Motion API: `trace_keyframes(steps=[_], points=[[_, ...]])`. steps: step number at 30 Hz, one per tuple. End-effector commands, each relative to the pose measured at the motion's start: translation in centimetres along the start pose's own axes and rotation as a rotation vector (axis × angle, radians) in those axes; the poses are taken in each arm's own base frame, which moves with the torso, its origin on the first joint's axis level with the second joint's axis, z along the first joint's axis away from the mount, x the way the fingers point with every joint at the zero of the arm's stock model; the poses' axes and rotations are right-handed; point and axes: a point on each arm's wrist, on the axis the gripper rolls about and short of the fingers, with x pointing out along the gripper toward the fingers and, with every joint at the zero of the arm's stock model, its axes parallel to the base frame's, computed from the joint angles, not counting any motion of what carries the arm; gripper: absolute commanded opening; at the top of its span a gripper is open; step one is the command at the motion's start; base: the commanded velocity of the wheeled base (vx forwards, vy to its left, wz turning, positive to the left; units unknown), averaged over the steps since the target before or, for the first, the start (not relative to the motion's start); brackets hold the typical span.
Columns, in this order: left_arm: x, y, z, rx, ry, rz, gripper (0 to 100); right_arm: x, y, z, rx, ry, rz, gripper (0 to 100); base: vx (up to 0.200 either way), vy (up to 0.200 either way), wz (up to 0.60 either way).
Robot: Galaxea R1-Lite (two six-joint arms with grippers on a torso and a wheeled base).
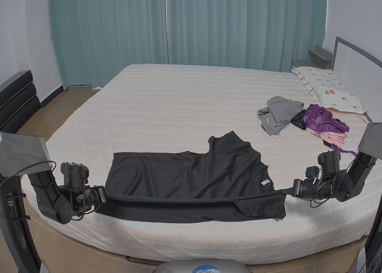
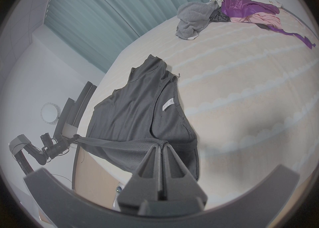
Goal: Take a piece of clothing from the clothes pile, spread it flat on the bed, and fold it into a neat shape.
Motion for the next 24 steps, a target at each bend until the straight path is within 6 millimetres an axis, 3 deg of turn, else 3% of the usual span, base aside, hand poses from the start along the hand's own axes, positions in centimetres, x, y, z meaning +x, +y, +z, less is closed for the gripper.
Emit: trace_keyframes(steps=[1, 9, 10, 11, 16, 19, 24], points=[[1.7, -0.3, -0.5, -0.01, 0.021, 0.002, 0, 1.5, -0.2, 0.0, 0.003, 0.018, -0.003, 0, 0.0, 0.0, 0.0], [3.5, -0.9, -0.5, -0.074, 0.014, -0.009, 0, 2.5, -0.4, 0.4, 0.004, 0.015, -0.003, 0, 0.0, 0.0, 0.0], [3.5, -0.9, -0.5, -0.074, 0.014, -0.009, 100, 2.5, -0.4, 0.4, 0.004, 0.015, -0.003, 0, 0.0, 0.0, 0.0], [3.9, -1.1, -0.2, -0.1, 0.003, -0.013, 100, 2.9, -0.7, 0.3, 0.01, 0.018, -0.009, 100, 0.0, 0.0, 0.0], [3.8, -1.1, 0.0, -0.171, -0.009, -0.018, 100, 2.6, 0.0, 0.2, 0.07, 0.01, 0.01, 100, 0.0, 0.0, 0.0], [3.1, -0.9, 0.7, -0.226, -0.03, -0.029, 100, 1.4, 0.6, 0.3, 0.128, -0.025, 0.046, 100, 0.0, 0.0, 0.0], [1.6, -0.3, 2.0, -0.253, -0.07, -0.034, 100, 0.0, 1.4, -1.2, 0.198, -0.029, 0.107, 100, 0.0, 0.0, 0.0]])
